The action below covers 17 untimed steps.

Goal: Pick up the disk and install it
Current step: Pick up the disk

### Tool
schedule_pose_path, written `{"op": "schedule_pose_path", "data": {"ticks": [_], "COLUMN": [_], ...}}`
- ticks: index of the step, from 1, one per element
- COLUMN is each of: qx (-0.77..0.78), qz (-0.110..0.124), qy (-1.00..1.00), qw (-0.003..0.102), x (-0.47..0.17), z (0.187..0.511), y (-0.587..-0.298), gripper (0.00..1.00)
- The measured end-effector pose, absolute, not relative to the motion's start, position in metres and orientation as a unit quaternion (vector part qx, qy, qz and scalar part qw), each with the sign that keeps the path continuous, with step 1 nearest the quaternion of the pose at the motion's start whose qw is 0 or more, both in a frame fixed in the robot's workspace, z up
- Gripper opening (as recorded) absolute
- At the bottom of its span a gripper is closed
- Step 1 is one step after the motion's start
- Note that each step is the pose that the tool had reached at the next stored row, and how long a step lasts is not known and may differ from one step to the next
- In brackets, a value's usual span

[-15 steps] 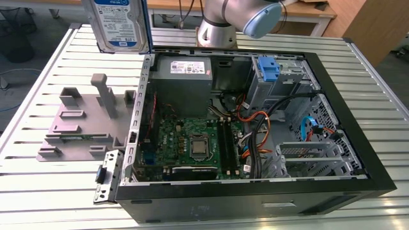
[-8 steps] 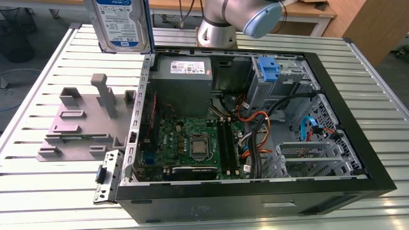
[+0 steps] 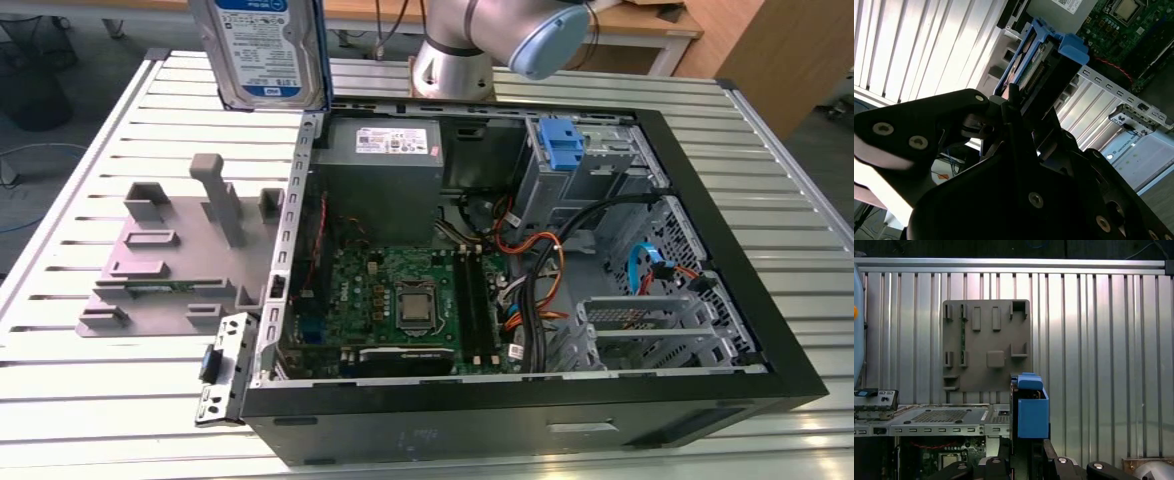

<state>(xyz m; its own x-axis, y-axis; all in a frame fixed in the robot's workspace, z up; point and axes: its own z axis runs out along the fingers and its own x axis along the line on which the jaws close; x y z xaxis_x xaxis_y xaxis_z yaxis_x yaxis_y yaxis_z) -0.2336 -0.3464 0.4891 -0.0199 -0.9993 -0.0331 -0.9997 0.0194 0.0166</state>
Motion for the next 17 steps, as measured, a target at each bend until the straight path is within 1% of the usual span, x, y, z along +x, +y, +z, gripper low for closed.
{"op": "schedule_pose_path", "data": {"ticks": [17], "qx": [-0.700], "qz": [0.018], "qy": [0.714], "qw": [0.006], "x": [-0.208], "z": [0.489], "y": [-0.345], "gripper": [0.35]}}
